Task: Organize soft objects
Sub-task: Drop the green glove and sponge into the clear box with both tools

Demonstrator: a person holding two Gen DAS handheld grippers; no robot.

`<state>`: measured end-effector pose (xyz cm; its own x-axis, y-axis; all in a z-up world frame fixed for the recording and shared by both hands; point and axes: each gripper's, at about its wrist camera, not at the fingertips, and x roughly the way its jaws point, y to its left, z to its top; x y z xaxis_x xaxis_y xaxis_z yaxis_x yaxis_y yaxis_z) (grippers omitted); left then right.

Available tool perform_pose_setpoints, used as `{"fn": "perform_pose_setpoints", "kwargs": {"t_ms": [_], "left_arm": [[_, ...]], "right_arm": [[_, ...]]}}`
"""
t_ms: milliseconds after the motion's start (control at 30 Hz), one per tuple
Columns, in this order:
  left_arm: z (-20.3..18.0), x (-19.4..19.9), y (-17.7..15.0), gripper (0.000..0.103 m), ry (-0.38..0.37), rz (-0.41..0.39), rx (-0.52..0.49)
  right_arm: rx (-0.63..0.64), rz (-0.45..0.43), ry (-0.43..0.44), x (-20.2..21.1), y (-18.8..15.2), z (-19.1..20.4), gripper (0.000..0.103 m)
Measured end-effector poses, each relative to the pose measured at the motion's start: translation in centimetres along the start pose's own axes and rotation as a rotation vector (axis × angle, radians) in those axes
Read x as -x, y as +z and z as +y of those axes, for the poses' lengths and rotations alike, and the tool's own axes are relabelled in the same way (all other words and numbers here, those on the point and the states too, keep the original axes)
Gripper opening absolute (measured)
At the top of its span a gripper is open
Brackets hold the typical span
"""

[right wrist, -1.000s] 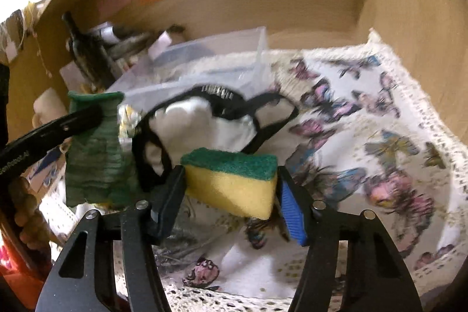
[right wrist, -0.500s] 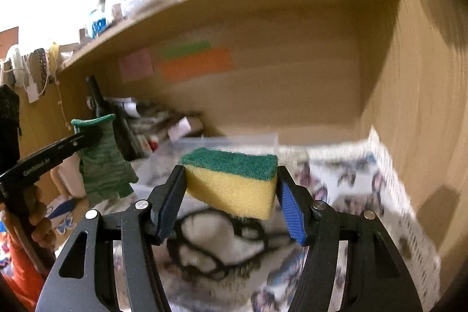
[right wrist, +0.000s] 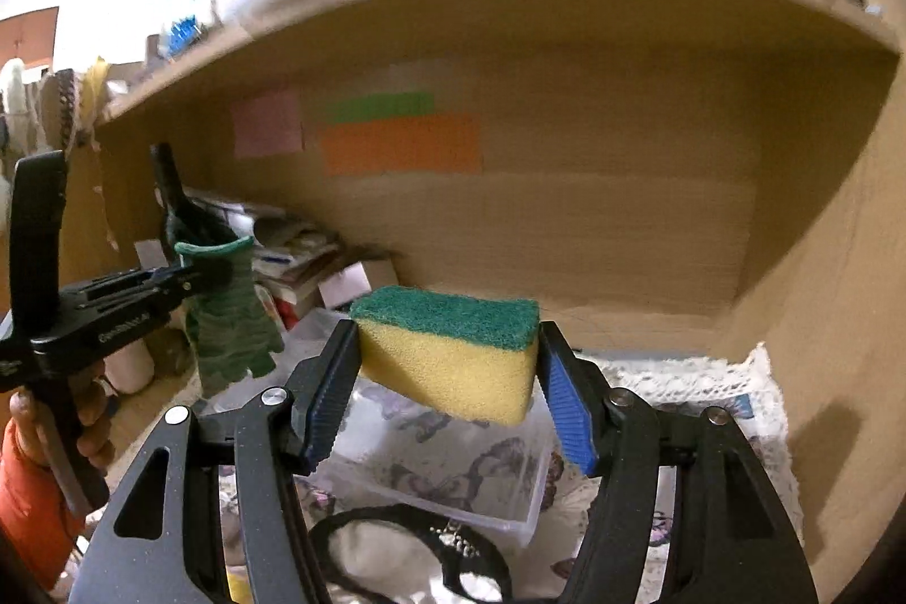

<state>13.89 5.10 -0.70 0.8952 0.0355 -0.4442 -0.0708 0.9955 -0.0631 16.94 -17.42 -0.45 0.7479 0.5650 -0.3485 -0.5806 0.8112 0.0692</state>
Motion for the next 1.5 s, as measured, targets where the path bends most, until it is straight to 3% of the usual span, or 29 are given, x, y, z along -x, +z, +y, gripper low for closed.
{"fn": "perform_pose_setpoints", "kwargs": {"t_ms": [333, 567, 633, 667, 733, 800, 900, 1000, 1133, 1333, 1500], "left_arm": [[-0.3, -6.2, -2.7, 0.008, -0.088, 0.197, 0.012], [-1.2, -7.5, -3.3, 0.009, -0.096, 0.237, -0.031], [-1.3, -7.4, -3.4, 0.017, -0.098, 0.241, -0.044], [-1.4, -7.2, -3.4, 0.022, -0.097, 0.240, -0.049], [-1.5, -6.8, -3.3, 0.054, -0.095, 0.235, -0.044], [-1.5, -6.1, -3.1, 0.068, -0.093, 0.206, -0.034], [-1.8, -5.0, -2.7, 0.072, -0.086, 0.180, -0.057], [-2.0, -3.6, -2.3, 0.084, -0.075, 0.149, -0.075], [-2.0, -1.0, -1.7, 0.102, -0.067, 0.089, -0.072], [-2.0, 1.5, -2.2, 0.103, -0.048, 0.061, -0.088], [-2.4, 1.6, -4.8, 0.103, -0.043, 0.110, -0.111]], "right_arm": [[0.012, 0.238, 0.029, -7.3, -2.4, -0.6, 0.059], [0.019, 0.380, 0.074, -10.6, -3.6, -0.2, 0.060], [0.021, 0.397, 0.070, -11.0, -3.7, -0.1, 0.061], [0.024, 0.400, 0.064, -11.1, -3.8, -0.1, 0.061], [0.034, 0.404, 0.048, -11.2, -3.8, 0.0, 0.065], [0.043, 0.398, 0.035, -11.2, -3.7, 0.2, 0.074], [0.044, 0.364, 0.025, -10.6, -3.4, 0.0, 0.076], [0.057, 0.321, 0.018, -9.2, -2.9, -0.2, 0.083], [0.063, 0.254, 0.018, -7.0, -2.1, -0.3, 0.085], [0.080, 0.175, 0.009, -3.2, -1.6, 0.4, 0.093], [0.108, 0.149, -0.052, -1.1, -2.9, 0.7, 0.099]]}}
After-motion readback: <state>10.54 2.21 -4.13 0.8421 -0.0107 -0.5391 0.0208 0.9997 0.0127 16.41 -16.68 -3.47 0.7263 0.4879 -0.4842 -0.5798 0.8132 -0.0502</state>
